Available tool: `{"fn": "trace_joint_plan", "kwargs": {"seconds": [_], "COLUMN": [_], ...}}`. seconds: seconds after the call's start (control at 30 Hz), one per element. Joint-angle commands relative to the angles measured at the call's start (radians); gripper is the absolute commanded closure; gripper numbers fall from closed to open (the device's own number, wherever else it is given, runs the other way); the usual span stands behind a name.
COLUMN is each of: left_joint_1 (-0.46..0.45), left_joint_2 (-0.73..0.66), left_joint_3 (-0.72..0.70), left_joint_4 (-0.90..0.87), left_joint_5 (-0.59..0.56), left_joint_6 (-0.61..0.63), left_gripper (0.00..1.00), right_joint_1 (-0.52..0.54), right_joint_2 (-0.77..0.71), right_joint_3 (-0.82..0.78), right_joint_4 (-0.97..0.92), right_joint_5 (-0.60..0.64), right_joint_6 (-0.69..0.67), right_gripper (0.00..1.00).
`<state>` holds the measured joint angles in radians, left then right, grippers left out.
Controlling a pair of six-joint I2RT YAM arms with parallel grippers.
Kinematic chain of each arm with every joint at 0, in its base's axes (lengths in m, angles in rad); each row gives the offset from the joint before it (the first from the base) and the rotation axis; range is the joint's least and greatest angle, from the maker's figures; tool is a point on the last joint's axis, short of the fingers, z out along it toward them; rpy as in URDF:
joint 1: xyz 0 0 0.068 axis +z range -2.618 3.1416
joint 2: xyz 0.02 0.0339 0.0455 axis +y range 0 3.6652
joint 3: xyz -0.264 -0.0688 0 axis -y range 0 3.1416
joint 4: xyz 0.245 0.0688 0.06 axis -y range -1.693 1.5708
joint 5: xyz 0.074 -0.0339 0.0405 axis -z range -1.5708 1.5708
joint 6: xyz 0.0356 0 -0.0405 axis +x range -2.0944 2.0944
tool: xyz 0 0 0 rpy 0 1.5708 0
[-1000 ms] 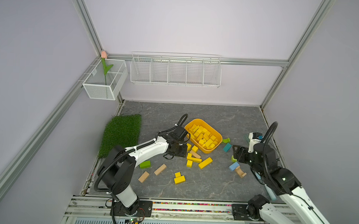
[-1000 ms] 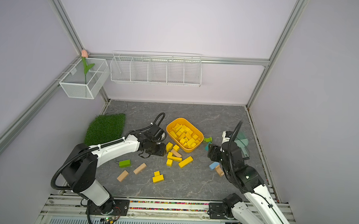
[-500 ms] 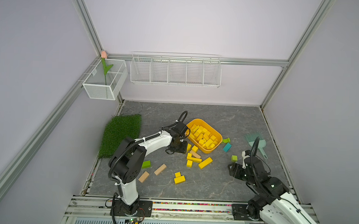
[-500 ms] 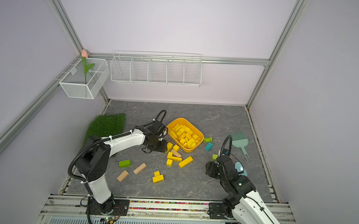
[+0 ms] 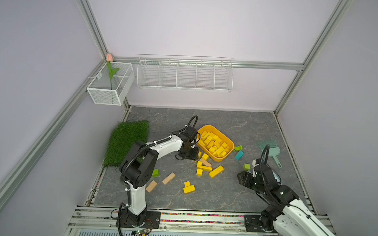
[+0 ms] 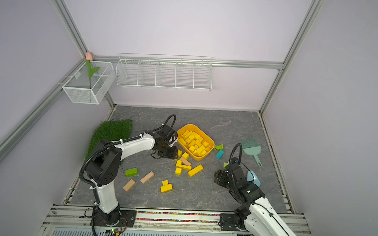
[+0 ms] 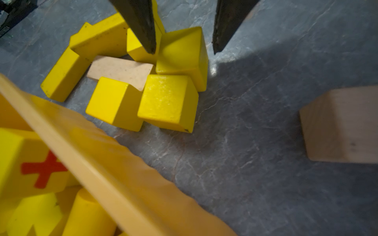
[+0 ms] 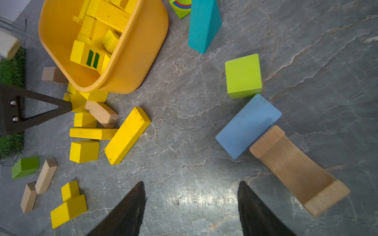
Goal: Pick out the yellow building blocks
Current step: Pick up the building block from the center of the board.
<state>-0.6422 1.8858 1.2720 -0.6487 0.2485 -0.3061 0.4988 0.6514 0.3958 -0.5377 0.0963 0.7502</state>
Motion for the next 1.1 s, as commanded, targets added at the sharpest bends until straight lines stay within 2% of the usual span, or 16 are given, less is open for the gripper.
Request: {"fn": "trace_joint_plan", "kwargs": {"seconds": [0.0, 0.27, 0.57, 1.07], "left_joint_1": [-0.002, -0.002, -0.002, -0.002], "left_joint_2": [0.028, 0.058, 0.033, -0.075], "left_joint_3": [0.034, 0.056, 0.03, -0.038], "left_joint_4": [-0.014, -0.034, -0.016, 0.031], "left_joint_5": [0.015, -0.002, -0.013, -0.053], "left_joint_6": [0.015, 0.006, -0.005, -0.026], "left_gripper": [0.54, 0.56, 0.66, 0.71], "right_joint_1": [-0.005, -0.005, -0.005, -0.007], "right_joint_2": [0.001, -0.018, -0.021, -0.011], "right_joint_3": [0.002, -0.004, -0.003, -0.008], "right_joint_4": [0.033, 0.03, 0.03, 0.048], "right_joint_5": [-0.015, -0.012, -0.012, -0.021], "right_joint_6": [0.007, 0.006, 0.007, 0.004], "right_gripper": [0.28, 0.28, 0.28, 0.28]}}
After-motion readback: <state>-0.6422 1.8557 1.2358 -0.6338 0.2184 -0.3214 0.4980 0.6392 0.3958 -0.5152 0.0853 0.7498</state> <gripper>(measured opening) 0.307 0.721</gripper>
